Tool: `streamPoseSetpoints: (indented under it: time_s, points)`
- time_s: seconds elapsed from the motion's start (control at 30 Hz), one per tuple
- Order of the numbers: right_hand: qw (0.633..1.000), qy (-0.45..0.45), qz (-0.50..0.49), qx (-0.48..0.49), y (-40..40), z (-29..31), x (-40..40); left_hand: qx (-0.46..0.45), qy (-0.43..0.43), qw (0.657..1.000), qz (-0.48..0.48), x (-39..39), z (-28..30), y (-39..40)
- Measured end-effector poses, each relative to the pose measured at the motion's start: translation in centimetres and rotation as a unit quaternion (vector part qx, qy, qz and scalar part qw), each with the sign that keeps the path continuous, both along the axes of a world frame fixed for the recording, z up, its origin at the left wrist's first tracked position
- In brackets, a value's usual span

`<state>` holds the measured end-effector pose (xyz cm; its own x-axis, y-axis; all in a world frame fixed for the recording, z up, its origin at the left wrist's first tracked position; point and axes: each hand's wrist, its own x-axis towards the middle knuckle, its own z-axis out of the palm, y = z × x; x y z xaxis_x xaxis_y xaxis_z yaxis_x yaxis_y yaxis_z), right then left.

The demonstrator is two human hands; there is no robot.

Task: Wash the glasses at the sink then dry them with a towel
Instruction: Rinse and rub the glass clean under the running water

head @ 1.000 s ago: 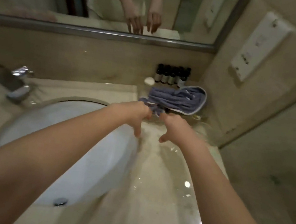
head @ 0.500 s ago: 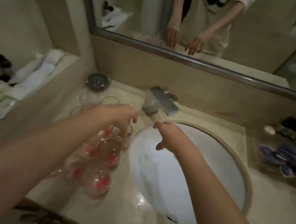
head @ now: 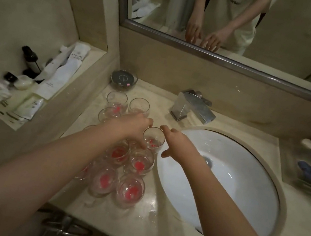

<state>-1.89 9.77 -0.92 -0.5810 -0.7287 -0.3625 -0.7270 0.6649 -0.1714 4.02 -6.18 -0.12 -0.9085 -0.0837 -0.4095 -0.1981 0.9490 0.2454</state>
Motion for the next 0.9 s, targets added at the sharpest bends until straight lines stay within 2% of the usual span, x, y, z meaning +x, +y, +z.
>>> streamPoseSetpoints:
  time_s: [0.37, 0.67, 0.8, 0.9]
  points:
    - [0.999, -0.027, 0.005, -0.027, -0.9, -2.3, -1.3, -0.064, -0.006, 0.997, -0.042, -2.0, -0.3, 1.6]
    - [0.986, -0.12, -0.037, -0.108, -0.6, -3.2, -2.2, -0.105, -0.009, 0.993, -0.044, -2.1, -0.4, 3.7]
    - [0.977, -0.144, -0.056, -0.148, 0.5, -3.6, -2.5, -0.069, 0.009, 0.997, -0.025, -2.2, -0.5, 3.9]
    - [0.961, -0.179, -0.097, -0.188, 2.6, -3.6, -3.0, -0.006, 0.031, 0.999, -0.008, -2.8, -1.9, 4.2]
